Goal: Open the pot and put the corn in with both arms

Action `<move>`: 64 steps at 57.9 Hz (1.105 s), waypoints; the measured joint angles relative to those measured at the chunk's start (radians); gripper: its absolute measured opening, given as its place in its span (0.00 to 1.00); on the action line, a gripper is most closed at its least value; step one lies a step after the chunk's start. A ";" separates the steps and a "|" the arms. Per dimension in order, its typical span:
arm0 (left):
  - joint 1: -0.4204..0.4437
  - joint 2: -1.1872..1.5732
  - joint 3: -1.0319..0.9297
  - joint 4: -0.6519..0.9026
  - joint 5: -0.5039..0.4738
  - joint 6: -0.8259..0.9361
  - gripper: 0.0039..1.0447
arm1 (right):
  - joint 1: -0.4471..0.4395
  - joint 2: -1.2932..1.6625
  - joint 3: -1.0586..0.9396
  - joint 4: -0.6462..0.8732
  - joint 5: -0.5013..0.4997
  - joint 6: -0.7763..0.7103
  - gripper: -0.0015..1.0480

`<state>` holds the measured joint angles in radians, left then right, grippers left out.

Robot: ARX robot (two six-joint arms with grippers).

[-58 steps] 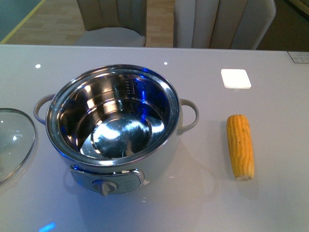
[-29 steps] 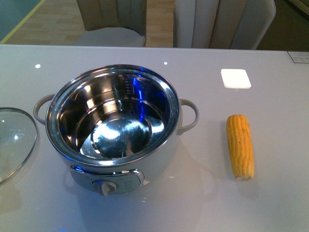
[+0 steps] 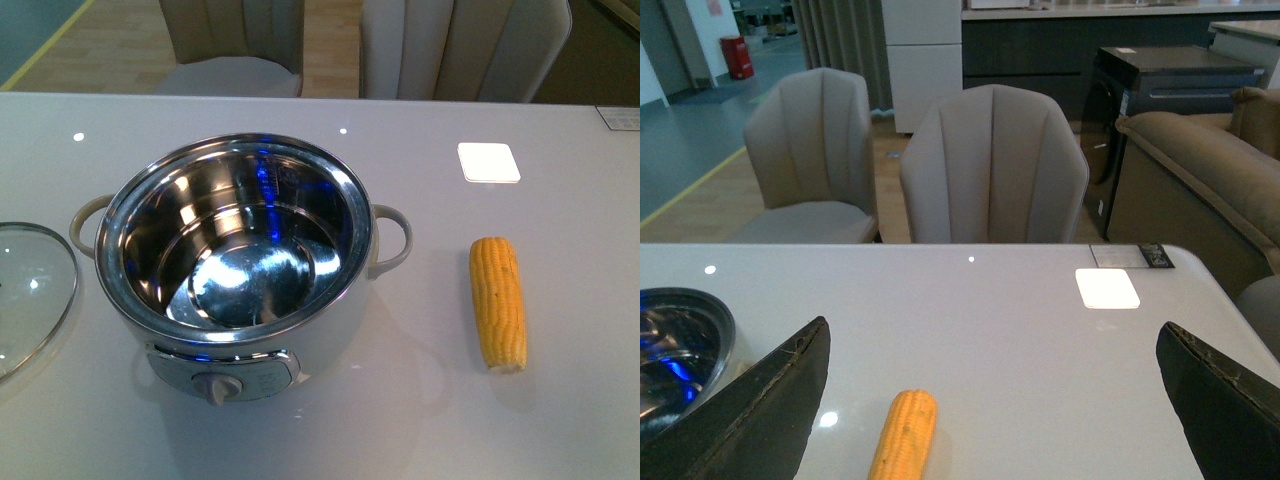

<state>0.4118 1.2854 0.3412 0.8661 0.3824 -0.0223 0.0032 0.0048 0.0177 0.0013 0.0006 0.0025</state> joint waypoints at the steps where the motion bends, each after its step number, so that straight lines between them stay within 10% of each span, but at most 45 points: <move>1: -0.006 -0.053 -0.018 -0.027 -0.003 0.002 0.80 | 0.000 0.000 0.000 0.000 0.000 0.000 0.92; 26: -0.252 -0.766 -0.260 -0.438 -0.230 0.012 0.03 | 0.000 0.000 0.000 0.000 0.000 0.000 0.92; 64: -0.410 -1.045 -0.329 -0.624 -0.383 0.015 0.03 | 0.000 0.000 0.000 0.000 0.000 0.000 0.92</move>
<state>0.0021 0.2405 0.0124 0.2417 -0.0002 -0.0074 0.0032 0.0048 0.0177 0.0013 0.0006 0.0025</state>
